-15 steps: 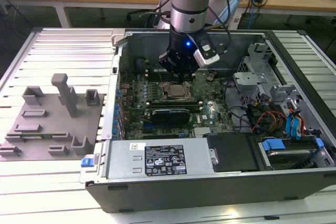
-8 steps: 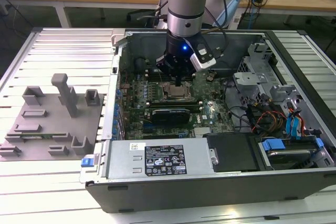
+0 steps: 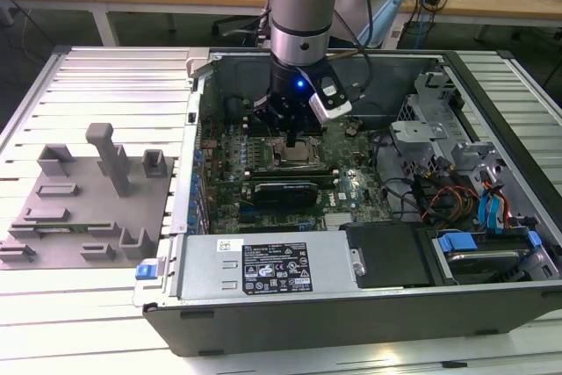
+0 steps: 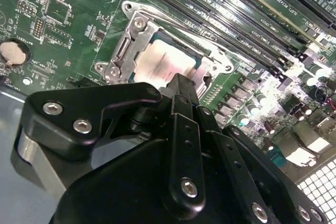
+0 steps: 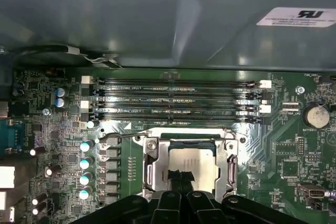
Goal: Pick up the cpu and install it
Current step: 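Close the cpu cover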
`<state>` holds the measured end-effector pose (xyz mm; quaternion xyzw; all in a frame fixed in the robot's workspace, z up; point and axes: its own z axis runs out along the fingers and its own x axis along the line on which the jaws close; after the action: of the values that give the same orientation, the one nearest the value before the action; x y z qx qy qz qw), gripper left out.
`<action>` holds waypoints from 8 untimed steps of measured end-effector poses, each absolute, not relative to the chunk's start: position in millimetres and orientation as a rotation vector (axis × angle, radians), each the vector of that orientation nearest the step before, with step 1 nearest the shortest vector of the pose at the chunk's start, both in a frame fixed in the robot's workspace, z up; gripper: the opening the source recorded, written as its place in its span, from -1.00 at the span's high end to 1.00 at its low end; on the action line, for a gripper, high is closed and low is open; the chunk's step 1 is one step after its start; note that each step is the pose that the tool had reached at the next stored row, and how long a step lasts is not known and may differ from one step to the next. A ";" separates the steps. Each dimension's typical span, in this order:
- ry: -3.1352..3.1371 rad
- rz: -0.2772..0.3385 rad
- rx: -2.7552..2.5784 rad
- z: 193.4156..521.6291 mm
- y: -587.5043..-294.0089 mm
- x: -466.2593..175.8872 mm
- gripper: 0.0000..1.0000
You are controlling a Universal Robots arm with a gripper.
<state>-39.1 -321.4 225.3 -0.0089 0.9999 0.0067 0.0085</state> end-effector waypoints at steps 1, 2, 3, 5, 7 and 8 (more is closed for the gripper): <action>3.124 0.024 -0.028 224.8 -321.4 -39.7 0.79; 3.122 0.028 -0.028 223.7 -321.4 -41.6 0.79; 3.122 0.030 -0.028 222.2 -321.5 -44.3 0.79; 3.121 0.030 -0.028 219.4 -321.6 -48.6 0.79; 3.121 0.030 -0.028 217.2 -321.8 -50.1 0.79; 3.121 0.031 -0.028 216.2 -321.8 -50.7 0.79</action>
<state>-50.7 -321.8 216.2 -0.0089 0.9999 0.0100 0.0101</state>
